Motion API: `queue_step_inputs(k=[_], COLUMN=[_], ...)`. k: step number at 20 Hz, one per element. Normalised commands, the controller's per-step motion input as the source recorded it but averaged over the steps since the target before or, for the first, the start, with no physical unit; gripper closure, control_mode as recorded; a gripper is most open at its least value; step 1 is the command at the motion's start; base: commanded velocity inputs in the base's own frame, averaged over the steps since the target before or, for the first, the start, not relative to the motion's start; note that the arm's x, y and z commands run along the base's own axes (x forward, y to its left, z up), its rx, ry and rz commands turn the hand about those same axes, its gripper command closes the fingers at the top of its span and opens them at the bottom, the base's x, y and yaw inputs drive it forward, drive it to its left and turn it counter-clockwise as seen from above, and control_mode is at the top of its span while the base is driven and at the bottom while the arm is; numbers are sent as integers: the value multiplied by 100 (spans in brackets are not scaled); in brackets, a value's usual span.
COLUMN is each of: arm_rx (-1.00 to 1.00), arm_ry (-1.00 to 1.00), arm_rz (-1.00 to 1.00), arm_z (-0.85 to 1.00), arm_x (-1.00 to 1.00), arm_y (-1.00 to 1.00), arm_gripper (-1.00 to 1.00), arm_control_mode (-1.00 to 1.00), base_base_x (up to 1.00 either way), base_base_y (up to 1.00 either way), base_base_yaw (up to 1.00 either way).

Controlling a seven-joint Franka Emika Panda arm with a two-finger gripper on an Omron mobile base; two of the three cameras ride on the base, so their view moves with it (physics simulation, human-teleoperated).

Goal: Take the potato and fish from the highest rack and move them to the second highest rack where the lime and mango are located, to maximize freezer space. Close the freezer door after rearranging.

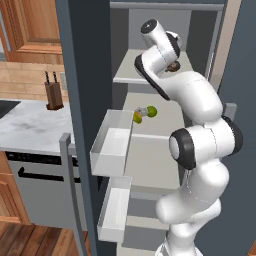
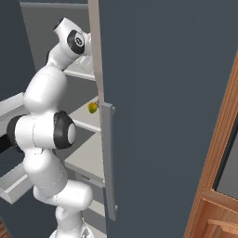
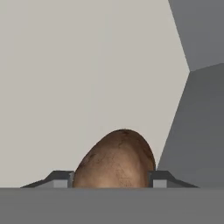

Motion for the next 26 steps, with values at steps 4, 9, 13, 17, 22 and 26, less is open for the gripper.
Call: queue_step_inputs(k=[4,9,13,17,22,26], arm_rx=[0,0,0,0,0,0], arm_ry=[-10,-25,-25,-5,1,8], arm_rz=[0,0,0,0,0,11], arm_z=[-14,-21,-23,-27,-35,-42], arm_x=[-62,-92,-100,-100,-94,-45], arm_y=[6,17,6,3,12,19], arm_gripper=[100,100,100,100,100,100], arm_control_mode=[-100,-100,-100,-100,-100,-100], base_base_x=[0,0,0,0,0,0], base_base_y=[0,0,0,0,0,0], base_base_yaw=[0,0,0,0,0,0])
